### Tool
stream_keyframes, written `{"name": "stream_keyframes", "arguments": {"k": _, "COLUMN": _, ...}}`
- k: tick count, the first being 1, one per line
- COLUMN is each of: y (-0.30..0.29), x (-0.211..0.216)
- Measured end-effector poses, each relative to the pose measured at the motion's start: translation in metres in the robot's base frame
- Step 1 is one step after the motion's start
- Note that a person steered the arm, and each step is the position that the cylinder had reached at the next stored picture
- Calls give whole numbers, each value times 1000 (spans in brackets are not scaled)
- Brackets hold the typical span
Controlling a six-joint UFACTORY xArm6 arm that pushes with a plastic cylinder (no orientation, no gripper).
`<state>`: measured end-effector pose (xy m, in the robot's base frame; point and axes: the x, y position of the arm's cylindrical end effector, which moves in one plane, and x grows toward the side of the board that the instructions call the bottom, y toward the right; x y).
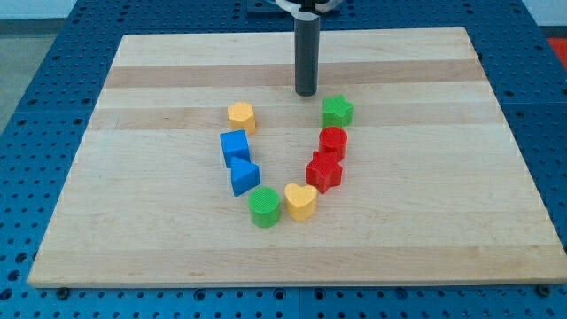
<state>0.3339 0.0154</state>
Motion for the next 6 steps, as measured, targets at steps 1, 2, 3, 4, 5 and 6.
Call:
{"name": "stream_keyframes", "arguments": {"k": 1, "y": 0, "x": 23}}
{"name": "stream_keyframes", "arguments": {"k": 2, "y": 0, "x": 28}}
{"name": "stream_keyframes", "arguments": {"k": 3, "y": -17, "x": 32}}
{"name": "stream_keyframes", "arguments": {"k": 4, "y": -19, "x": 45}}
{"name": "stream_keyframes", "arguments": {"k": 5, "y": -19, "x": 72}}
{"name": "stream_keyframes", "arguments": {"k": 6, "y": -19, "x": 96}}
